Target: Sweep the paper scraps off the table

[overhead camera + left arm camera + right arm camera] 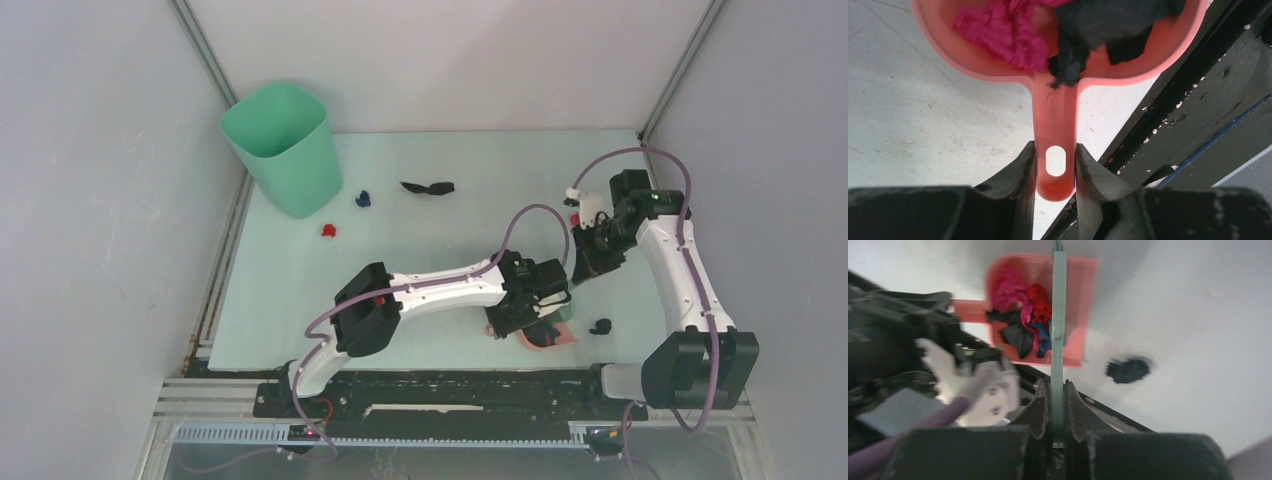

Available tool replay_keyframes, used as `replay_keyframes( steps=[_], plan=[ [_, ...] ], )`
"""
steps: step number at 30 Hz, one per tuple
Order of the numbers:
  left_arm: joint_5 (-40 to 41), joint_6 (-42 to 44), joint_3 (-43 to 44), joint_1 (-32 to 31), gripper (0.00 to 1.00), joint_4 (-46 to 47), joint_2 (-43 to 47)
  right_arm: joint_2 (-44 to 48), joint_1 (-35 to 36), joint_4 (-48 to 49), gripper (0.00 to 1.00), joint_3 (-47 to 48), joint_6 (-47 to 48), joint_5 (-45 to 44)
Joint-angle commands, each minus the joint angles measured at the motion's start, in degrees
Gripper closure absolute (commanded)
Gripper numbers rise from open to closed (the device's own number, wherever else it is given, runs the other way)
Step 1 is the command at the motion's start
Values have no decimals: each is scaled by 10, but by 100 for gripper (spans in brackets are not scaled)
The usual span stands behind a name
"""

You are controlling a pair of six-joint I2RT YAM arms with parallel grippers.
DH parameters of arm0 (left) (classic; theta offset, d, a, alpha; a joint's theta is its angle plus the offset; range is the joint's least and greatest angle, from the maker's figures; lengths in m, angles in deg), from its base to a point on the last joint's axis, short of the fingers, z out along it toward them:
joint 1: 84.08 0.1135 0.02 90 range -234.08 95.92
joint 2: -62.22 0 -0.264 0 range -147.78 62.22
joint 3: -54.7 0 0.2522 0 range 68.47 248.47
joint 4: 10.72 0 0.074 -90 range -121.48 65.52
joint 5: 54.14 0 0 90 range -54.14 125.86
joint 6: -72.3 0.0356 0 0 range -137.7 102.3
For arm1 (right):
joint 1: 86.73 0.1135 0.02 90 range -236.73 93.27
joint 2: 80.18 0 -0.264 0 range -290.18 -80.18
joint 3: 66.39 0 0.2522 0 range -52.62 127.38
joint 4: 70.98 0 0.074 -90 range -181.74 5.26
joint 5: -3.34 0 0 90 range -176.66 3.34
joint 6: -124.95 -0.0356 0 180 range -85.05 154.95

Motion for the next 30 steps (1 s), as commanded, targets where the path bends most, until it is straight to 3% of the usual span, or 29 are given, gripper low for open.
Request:
replay_keyframes(
  steps=[1, 5, 15, 27, 30],
  plan=[
    [9, 6, -12, 2, 100, 18, 25, 33, 11, -27, 100, 7, -28, 106],
    [38, 8, -47, 1, 100, 32, 58, 51, 10, -29, 100, 23, -31, 97],
    [59, -13, -162, 14, 100, 136, 141, 79, 1, -12, 100, 63, -16, -21],
    [94, -44, -162, 17, 100, 89, 167, 88, -62, 28, 100, 82, -10, -38],
    [80, -44, -237, 34, 100, 186, 199, 84, -66, 48, 100, 83, -10, -44]
  ],
)
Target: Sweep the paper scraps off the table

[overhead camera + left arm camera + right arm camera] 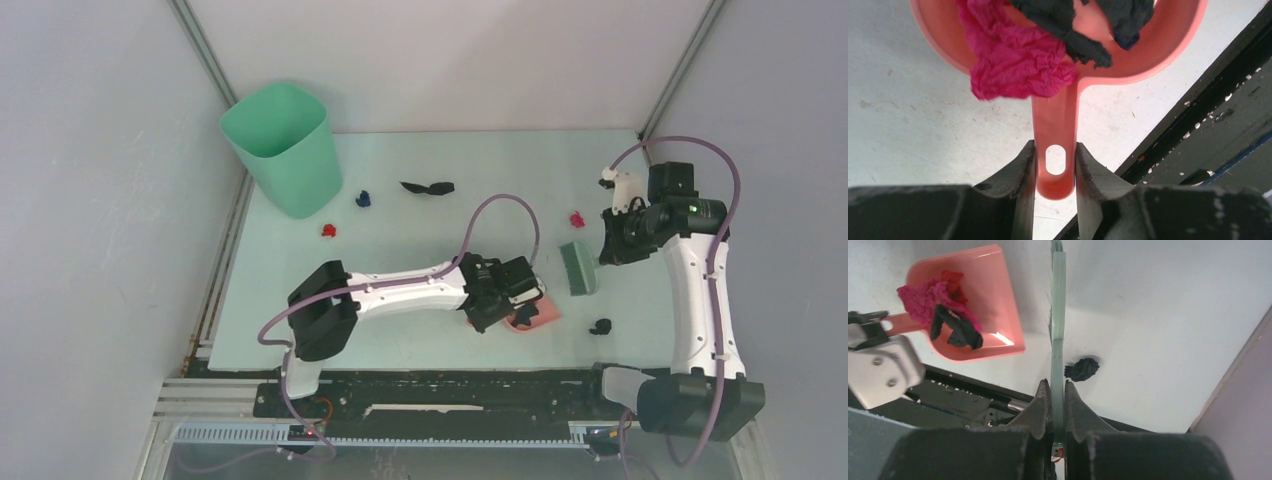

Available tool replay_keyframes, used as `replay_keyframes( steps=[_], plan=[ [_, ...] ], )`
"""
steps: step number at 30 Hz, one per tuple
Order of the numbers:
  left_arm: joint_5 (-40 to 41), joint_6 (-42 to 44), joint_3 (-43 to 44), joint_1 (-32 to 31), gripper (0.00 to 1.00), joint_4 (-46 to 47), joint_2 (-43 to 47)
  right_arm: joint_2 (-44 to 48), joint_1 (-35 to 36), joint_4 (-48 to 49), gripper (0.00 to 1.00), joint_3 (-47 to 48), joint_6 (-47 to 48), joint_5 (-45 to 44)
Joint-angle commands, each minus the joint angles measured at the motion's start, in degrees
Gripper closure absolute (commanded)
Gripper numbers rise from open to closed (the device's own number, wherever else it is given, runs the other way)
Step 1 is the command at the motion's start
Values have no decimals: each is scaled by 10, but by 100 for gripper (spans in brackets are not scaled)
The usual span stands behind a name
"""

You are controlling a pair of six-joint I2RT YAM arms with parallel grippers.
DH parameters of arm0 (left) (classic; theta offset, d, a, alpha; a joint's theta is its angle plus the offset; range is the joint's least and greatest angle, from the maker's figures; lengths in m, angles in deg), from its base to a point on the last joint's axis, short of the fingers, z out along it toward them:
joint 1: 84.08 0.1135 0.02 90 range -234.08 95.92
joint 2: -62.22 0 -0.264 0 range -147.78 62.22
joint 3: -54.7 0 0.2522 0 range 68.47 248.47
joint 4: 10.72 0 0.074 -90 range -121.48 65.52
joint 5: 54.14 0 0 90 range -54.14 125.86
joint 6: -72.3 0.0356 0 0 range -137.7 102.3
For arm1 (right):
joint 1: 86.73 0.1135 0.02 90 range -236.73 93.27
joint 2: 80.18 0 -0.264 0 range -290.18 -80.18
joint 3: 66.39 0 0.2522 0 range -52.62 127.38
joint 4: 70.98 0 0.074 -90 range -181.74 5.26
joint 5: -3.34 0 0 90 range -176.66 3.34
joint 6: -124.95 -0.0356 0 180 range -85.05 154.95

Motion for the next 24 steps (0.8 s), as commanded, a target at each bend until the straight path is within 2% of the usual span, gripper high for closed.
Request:
replay_keyframes(
  steps=[1, 3, 6, 12, 19, 24],
  plan=[
    [-10, -26, -37, 30, 100, 51, 49, 6, -6, 56, 100, 26, 4, -23],
    [-29, -40, -1, 41, 100, 1, 30, -3, -6, 97, 100, 27, 15, -54],
    [-27, -66, 21, 41, 100, -4, 32, -46, -6, 137, 100, 55, 27, -90],
    [-12, -75, 92, 47, 100, -63, -7, -175, -2, 162, 100, 178, 42, -123],
    [-21, -76, 131, 60, 100, -96, -45, -344, 19, 191, 100, 285, 88, -185],
    [-33, -72, 153, 71, 100, -117, -72, -399, 62, 180, 100, 298, 124, -205]
  ],
)
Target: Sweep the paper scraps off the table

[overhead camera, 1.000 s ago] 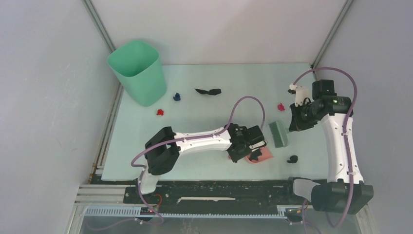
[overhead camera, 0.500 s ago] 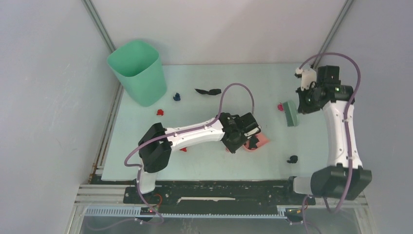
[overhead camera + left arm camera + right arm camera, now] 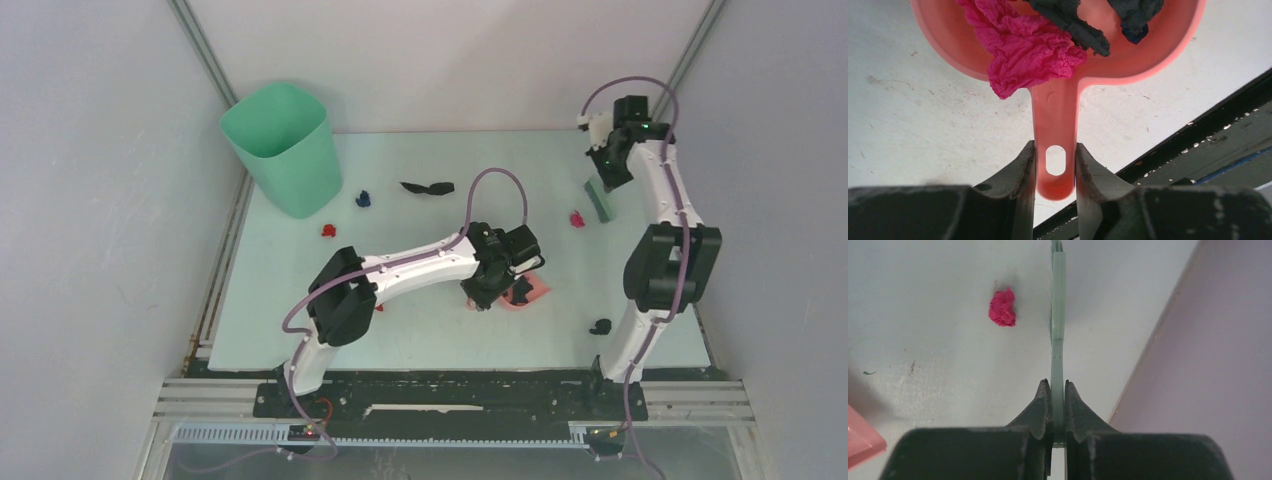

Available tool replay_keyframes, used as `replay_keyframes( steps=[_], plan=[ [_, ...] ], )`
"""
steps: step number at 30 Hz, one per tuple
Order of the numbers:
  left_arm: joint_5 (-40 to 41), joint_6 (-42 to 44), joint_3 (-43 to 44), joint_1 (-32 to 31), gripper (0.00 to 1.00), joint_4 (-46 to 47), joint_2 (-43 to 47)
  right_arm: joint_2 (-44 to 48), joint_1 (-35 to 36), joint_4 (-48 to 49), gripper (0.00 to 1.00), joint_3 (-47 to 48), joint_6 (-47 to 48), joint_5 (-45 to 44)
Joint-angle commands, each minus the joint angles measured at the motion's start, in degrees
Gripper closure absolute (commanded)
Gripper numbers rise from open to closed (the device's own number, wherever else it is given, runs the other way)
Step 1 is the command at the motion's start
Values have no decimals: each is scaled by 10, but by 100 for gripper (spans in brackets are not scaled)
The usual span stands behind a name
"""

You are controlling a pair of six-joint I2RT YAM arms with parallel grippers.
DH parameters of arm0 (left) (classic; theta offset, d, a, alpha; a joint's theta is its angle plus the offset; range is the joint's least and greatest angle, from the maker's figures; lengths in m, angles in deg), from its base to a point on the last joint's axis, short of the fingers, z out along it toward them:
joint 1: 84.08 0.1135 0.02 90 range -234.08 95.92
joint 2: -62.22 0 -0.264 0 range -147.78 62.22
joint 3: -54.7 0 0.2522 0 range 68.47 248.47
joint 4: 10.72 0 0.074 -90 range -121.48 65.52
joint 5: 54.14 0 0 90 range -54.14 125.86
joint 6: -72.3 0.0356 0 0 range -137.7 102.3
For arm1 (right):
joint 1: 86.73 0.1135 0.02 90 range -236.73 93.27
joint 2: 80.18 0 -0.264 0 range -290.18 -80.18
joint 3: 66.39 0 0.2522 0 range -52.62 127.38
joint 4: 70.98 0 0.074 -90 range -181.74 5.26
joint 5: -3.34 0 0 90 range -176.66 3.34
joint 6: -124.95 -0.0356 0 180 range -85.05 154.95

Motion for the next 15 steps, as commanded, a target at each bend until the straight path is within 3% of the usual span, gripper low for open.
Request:
replay_keyframes(
  steps=[1, 5, 15],
  plan=[
    [-7, -5, 40, 11, 100, -30, -19, -15, 46, -7, 100, 21, 40, -24],
    [-12, 4, 63, 17, 100, -45, -47, 4, 81, -35, 100, -14, 34, 9],
    [-36, 17, 138, 32, 100, -42, -113, 150, 160, -88, 100, -189, -37, 137]
  ],
)
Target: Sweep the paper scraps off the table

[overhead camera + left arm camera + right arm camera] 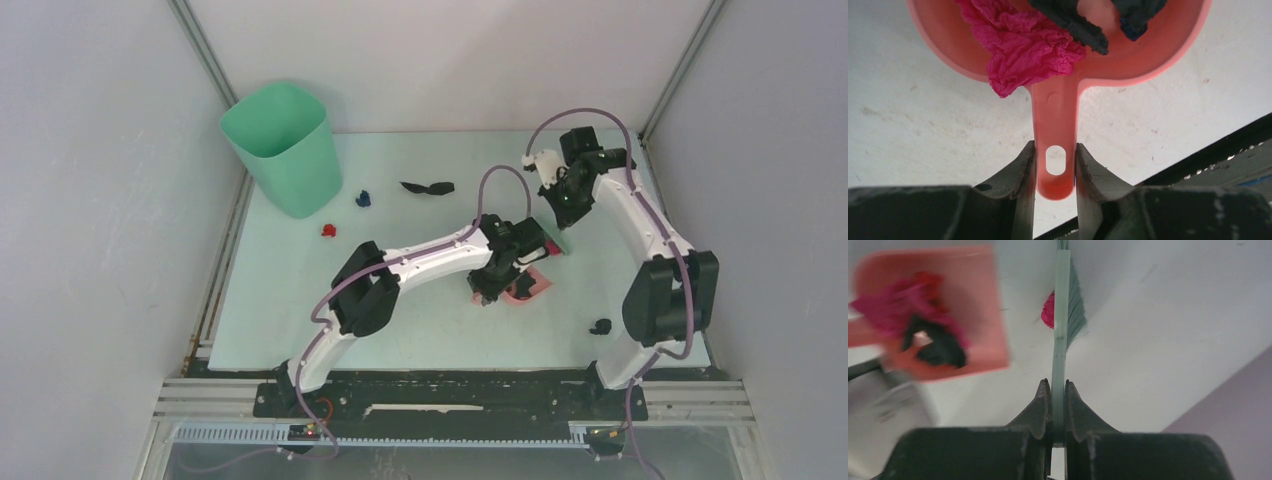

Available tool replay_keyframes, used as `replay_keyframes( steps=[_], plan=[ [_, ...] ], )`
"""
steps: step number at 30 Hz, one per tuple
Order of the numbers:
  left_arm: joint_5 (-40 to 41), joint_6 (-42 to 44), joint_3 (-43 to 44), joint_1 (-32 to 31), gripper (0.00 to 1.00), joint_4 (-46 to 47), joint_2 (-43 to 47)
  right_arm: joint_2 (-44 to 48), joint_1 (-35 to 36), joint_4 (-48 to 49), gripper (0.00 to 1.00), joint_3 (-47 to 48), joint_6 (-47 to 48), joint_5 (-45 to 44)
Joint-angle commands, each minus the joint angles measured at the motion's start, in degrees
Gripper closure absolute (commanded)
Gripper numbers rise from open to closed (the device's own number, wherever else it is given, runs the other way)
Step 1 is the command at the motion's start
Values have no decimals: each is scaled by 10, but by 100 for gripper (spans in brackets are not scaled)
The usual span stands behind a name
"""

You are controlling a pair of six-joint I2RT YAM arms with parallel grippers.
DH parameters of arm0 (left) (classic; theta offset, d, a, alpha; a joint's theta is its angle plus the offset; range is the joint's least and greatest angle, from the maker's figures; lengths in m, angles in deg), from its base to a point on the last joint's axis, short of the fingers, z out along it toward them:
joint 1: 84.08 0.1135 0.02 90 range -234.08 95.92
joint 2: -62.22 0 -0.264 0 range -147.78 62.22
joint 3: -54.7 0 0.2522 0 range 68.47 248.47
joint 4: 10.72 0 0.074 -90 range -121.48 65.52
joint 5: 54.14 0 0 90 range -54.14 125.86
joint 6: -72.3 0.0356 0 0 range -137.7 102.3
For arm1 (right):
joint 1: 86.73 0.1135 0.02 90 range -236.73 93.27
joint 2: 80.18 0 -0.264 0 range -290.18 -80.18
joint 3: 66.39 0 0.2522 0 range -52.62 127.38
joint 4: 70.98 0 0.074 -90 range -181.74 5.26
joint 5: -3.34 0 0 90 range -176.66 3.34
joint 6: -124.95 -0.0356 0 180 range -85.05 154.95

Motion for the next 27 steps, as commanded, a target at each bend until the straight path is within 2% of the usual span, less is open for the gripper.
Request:
replay_keyframes(
  steps=[1, 4, 6, 11, 14, 20, 24, 27],
  plan=[
    [-17, 15, 63, 6, 100, -3, -31, 79, 22, -68, 100, -44, -68, 131],
    [-14, 14, 69, 7, 100, 1, -38, 109, 24, -96, 100, -37, -95, 182],
    [-15, 13, 61, 7, 100, 5, -33, 132, 25, -102, 100, -30, -105, 178],
    [-7, 4, -23, 7, 100, 57, 30, 180, 14, -75, 100, -17, -97, 68],
    [17, -1, -85, 7, 100, 104, 84, 196, -25, -53, 100, -14, -92, 32],
    [42, -2, -149, 7, 100, 141, 142, 218, -120, -68, 100, -27, -118, 113],
    [43, -9, -191, 9, 100, 169, 180, 266, -171, -32, 100, -96, -163, 208],
    [51, -7, -183, 15, 100, 148, 188, 288, -197, 2, 100, -142, -198, 272]
  ],
)
